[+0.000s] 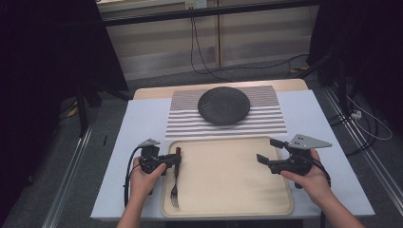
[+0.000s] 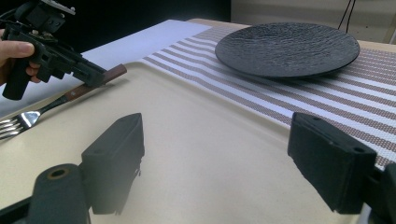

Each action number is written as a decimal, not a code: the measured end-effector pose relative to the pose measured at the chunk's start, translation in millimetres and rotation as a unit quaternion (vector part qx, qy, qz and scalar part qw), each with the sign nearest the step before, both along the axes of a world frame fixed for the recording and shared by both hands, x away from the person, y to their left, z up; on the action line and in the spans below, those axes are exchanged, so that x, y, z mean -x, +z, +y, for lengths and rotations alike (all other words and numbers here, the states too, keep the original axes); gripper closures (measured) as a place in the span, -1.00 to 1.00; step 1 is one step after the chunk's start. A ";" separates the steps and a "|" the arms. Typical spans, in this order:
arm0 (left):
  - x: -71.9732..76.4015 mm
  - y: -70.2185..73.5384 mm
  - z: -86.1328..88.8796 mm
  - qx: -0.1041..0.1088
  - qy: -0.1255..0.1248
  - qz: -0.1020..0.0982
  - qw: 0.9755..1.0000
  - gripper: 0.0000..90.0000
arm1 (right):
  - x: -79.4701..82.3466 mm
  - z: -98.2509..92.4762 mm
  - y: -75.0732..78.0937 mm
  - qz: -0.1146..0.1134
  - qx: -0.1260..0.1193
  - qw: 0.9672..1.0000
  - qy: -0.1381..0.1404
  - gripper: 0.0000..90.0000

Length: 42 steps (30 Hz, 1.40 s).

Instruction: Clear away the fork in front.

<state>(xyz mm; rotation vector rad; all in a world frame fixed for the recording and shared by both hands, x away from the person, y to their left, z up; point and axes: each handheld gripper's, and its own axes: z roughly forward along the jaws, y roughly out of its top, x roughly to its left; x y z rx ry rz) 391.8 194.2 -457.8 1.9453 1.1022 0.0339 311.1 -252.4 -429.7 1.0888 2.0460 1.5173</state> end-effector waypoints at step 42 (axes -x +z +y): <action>31.1 32.3 29.8 -0.034 -0.017 -0.085 0.996 -0.46 | 13.2 -25.2 2.8 0.002 0.031 0.999 -0.034 -0.61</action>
